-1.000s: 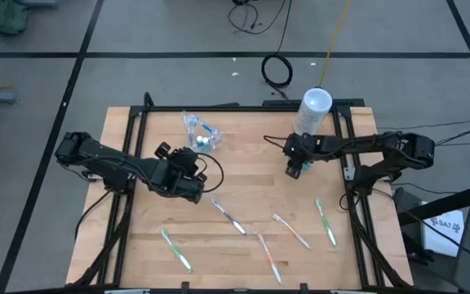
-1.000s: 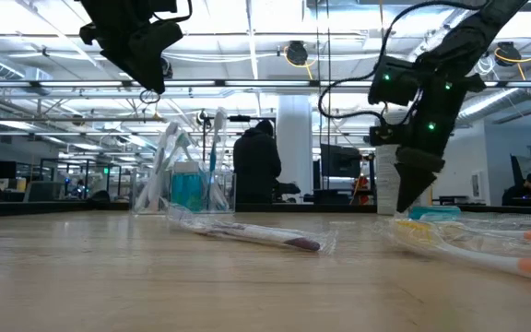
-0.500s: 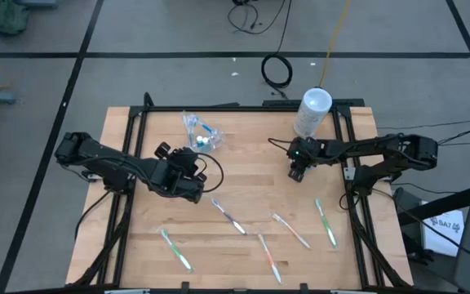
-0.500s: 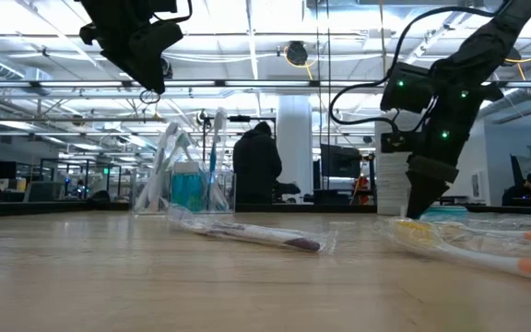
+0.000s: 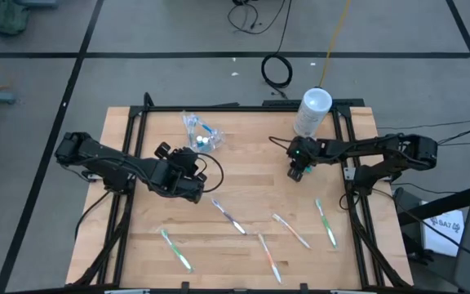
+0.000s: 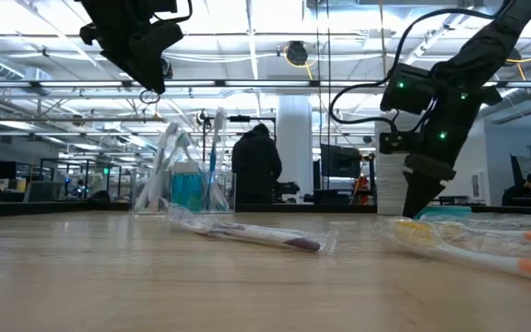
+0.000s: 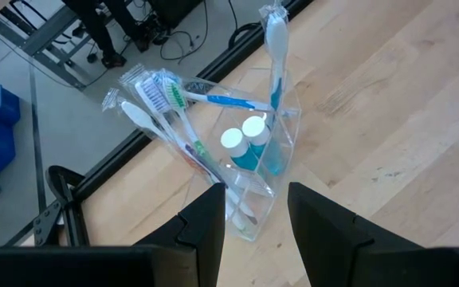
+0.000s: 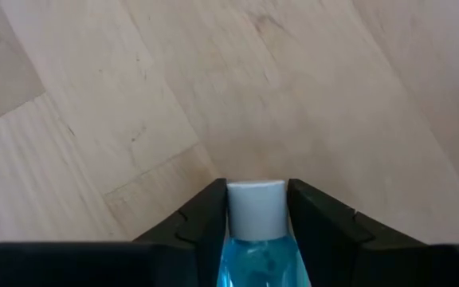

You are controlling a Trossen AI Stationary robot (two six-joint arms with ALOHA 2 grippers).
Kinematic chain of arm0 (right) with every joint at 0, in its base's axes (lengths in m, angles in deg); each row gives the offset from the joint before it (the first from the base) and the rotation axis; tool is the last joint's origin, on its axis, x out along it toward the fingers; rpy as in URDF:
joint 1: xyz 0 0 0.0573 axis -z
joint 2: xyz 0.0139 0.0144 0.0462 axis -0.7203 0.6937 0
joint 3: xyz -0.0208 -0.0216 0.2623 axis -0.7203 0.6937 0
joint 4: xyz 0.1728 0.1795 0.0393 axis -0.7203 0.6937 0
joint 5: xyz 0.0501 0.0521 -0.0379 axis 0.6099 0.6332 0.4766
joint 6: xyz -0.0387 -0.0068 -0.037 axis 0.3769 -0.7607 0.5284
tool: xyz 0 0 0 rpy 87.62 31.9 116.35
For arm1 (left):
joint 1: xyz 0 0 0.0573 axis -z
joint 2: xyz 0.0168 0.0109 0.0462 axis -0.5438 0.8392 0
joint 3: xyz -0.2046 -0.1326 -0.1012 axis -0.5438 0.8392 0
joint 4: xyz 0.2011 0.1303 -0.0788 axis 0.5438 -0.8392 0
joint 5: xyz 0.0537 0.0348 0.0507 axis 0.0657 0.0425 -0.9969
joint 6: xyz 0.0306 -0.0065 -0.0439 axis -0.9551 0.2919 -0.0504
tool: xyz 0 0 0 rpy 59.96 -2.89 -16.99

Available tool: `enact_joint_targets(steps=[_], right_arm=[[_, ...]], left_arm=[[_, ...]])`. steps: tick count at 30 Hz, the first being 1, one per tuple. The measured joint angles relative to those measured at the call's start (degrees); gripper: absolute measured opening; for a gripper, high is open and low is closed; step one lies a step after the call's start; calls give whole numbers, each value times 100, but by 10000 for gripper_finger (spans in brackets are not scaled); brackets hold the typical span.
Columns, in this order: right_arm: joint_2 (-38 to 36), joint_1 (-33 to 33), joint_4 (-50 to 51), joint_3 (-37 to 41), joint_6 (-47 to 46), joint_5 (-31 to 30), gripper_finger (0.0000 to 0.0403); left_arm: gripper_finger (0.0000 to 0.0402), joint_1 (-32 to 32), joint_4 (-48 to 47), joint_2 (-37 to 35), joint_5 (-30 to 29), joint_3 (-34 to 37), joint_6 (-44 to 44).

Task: Pick & Place toothbrushing station
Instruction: Put the mouthwash into the transparent organizer

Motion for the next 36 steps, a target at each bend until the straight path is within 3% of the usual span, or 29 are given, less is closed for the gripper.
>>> enact_joint_targets(steps=[10, 18, 24, 36], right_arm=[[-2, 11, -199, 3, -151, 141, 92], [2, 11, -281, 3, -140, 163, 106], [4, 7, -743, 5, -225, 210, 92], [28, -17, -1982, 25, -250, 1191, 95]], left_arm=[[145, 0, 0, 0, 0, 0, 0], [145, 0, 0, 0, 0, 0, 0], [145, 0, 0, 0, 0, 0, 0], [145, 0, 0, 0, 0, 0, 0]])
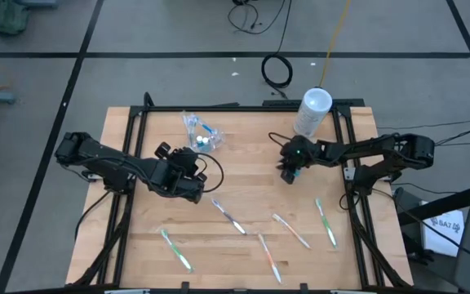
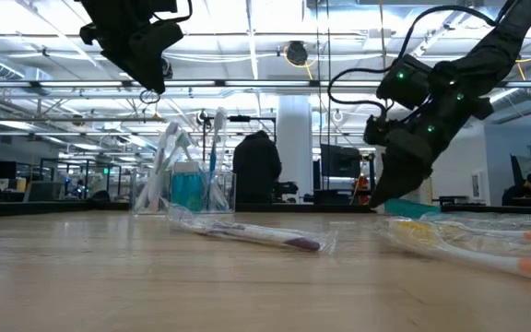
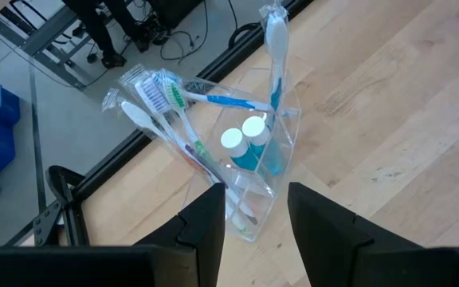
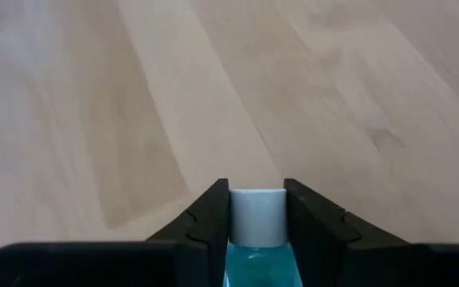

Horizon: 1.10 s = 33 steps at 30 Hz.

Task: Pick & Place toothbrushing station
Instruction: Put the mouthwash into the transparent organizer

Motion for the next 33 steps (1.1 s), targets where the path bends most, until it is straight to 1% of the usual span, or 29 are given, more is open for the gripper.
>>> enact_joint_targets(steps=[4, 9, 16, 20, 24, 26, 30, 33], right_arm=[[0, -20, -542, 0, -114, 259, 96], [-7, -164, -1776, -2, -178, 671, 99], [-15, -634, -3816, -13, -191, 662, 98], [-20, -950, -4577, -15, 21, 663, 99], [-20, -1171, -4835, -15, 168, 658, 99], [-20, -1252, -4846, -15, 200, 656, 99], [-20, -1309, -4849, -15, 159, 661, 100], [-22, -1305, -4850, -15, -34, 656, 100]], left_arm=[[145, -1, 0, 0, 0, 0, 0], [145, -1, 5, 0, -9, 0, 2], [145, 0, 220, 0, -236, 0, -17], [145, -1, 600, 2, -257, 0, -309], [145, 6, 1266, 2, -249, 0, -885], [145, 11, 1700, 2, -133, 0, -1278], [145, 16, 2829, 2, 482, 43, -2405], [145, 16, 3919, 4, 1129, 283, -3523]])
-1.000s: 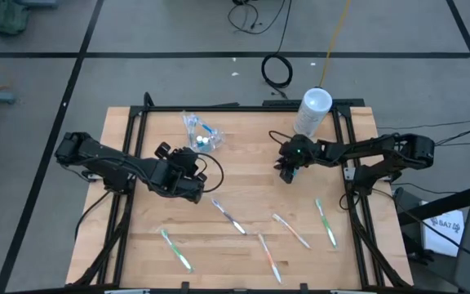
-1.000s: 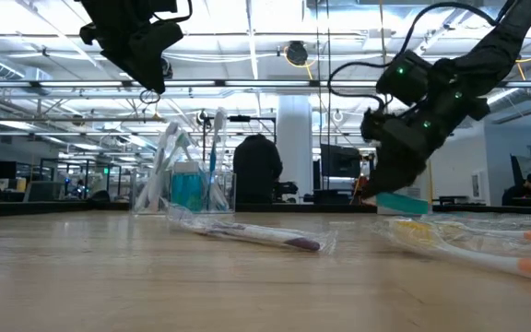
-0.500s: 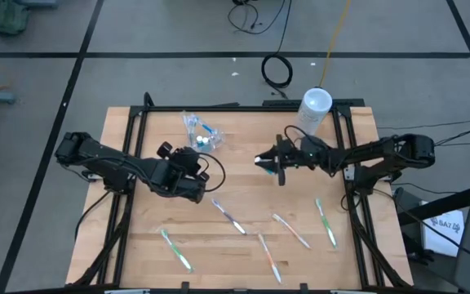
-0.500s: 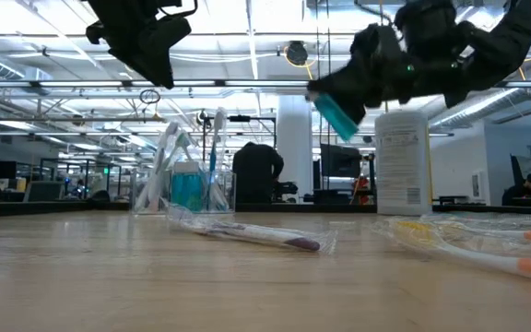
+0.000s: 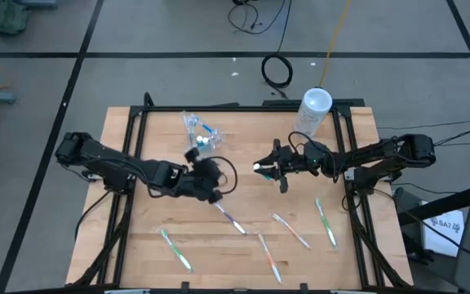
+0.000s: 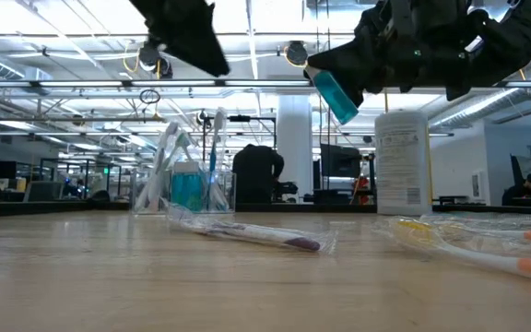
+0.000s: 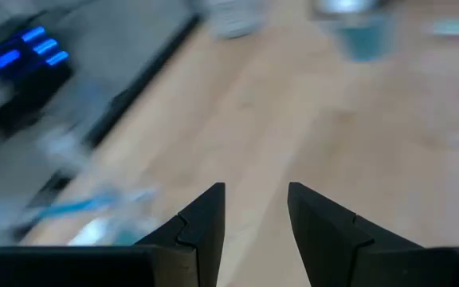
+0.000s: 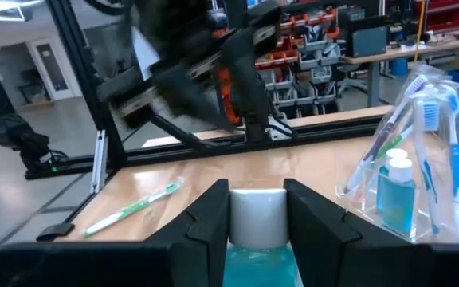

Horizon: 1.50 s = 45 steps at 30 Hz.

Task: Pick & Place toothbrushing station
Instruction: Put the mouthwash into the transparent organizer

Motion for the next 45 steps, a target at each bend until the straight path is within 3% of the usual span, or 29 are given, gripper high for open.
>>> enact_joint_targets(steps=[5, 11, 17, 21, 23, 32, 36, 42, 45], right_arm=[[0, 1, 35, -2, -111, 30, 100], [0, 2, 35, -4, -267, 299, 100], [0, 2, 36, -7, -283, 302, 100], [-2, 2, 39, -7, -284, 308, 100], [-2, 2, 42, -7, -284, 411, 100], [-4, 2, 180, -9, -255, 1051, 100], [-4, 4, 309, -9, -241, 1040, 100], [-4, 4, 310, -9, -240, 1040, 100], [-4, 4, 308, -9, -216, 1038, 101]], left_arm=[[145, 0, 1743, 2, 1030, 554, -1559], [145, 0, 3135, 2, 1782, 1145, -2404], [145, -75, 3477, 2, 1788, 1378, -3344], [145, -248, 3483, 2, 1697, 1380, -3439], [145, -374, 3518, 2, 1904, 1380, -3552], [148, -704, 4351, 0, 2705, 1332, -5583], [176, -751, 4312, 0, 3076, 1303, -6134], [251, -825, 4396, 35, 3288, 1288, -6979], [281, -916, 4269, 89, 3728, 1184, -7142]])
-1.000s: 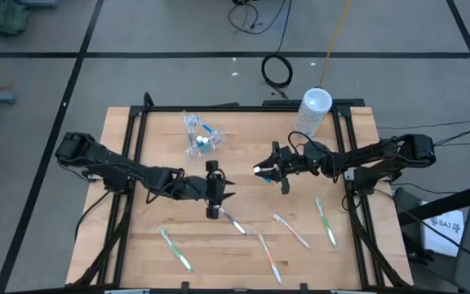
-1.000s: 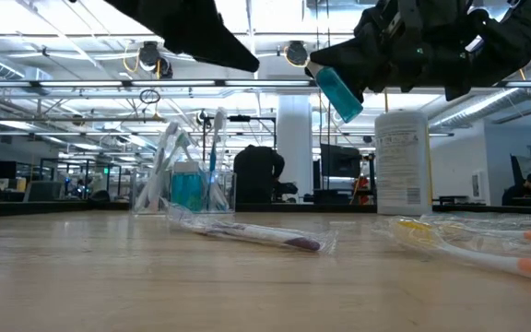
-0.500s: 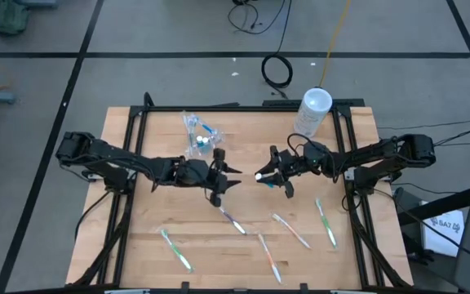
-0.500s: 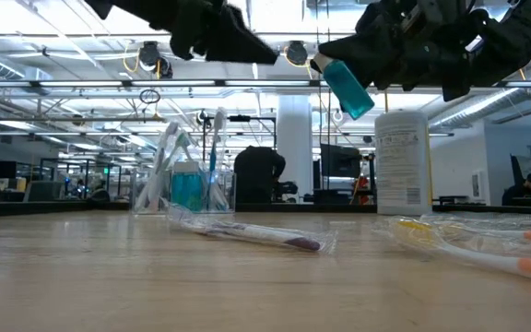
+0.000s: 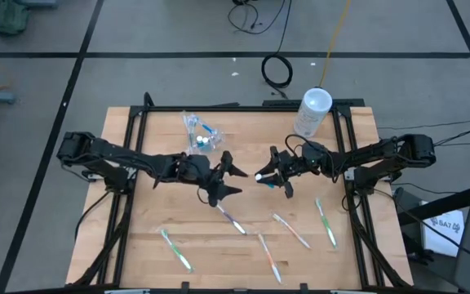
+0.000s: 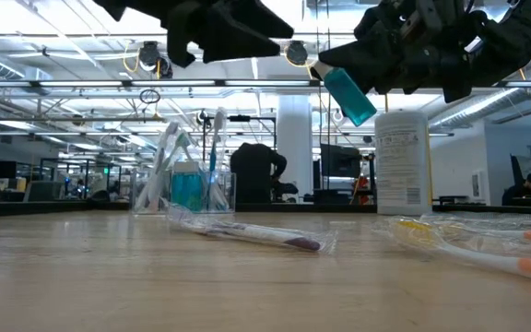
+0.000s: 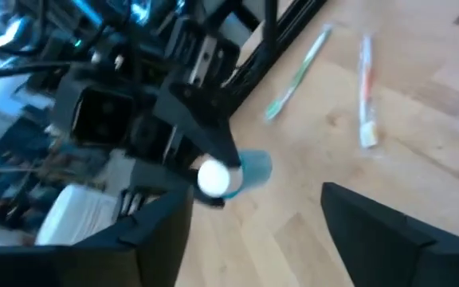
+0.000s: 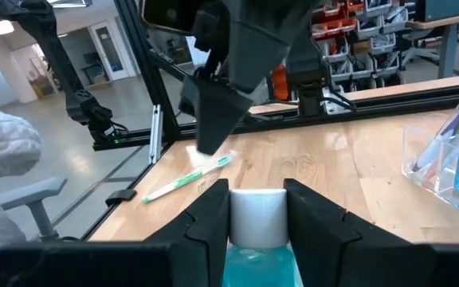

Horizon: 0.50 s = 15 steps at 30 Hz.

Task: Pick & Place toothbrushing station
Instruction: Put the mouthwash into the transparent organizer

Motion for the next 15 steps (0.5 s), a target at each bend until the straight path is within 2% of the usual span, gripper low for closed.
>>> enact_joint_targets(steps=[5, 15], right_arm=[[0, 0, -2, 0, 128, -7, 100], [0, 11, 405, 0, 112, 7, 100]], left_arm=[[297, -148, -351, 441, 138, -466, -194], [273, -198, -1235, 1410, -160, -1864, -755]])
